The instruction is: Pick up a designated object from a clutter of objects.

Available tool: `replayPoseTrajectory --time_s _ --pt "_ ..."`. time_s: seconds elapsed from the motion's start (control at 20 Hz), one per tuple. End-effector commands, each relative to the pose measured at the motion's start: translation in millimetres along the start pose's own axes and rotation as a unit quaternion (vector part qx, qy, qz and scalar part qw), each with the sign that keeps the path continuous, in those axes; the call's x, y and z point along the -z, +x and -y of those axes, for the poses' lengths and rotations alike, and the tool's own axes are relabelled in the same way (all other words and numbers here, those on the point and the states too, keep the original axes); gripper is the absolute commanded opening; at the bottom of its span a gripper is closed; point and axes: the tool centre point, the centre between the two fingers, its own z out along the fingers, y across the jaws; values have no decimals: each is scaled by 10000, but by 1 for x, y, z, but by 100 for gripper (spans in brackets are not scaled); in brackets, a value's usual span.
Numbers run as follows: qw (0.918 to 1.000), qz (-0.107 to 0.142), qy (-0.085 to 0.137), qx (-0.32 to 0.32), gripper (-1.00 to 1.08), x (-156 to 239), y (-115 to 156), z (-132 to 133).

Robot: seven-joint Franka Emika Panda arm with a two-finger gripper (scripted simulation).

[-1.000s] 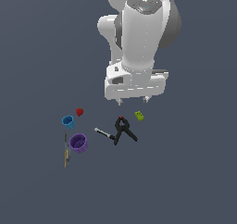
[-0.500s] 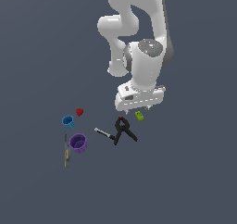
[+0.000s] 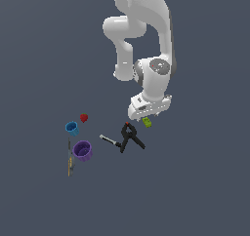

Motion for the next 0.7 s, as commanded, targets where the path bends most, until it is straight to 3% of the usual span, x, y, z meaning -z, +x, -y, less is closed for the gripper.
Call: replayPoseTrajectory --time_s 0.0,0.65 --pt "10000 2 11 92 100 -11 -8 7" --pt "9998 18 33 219 100 -29 -19 17"
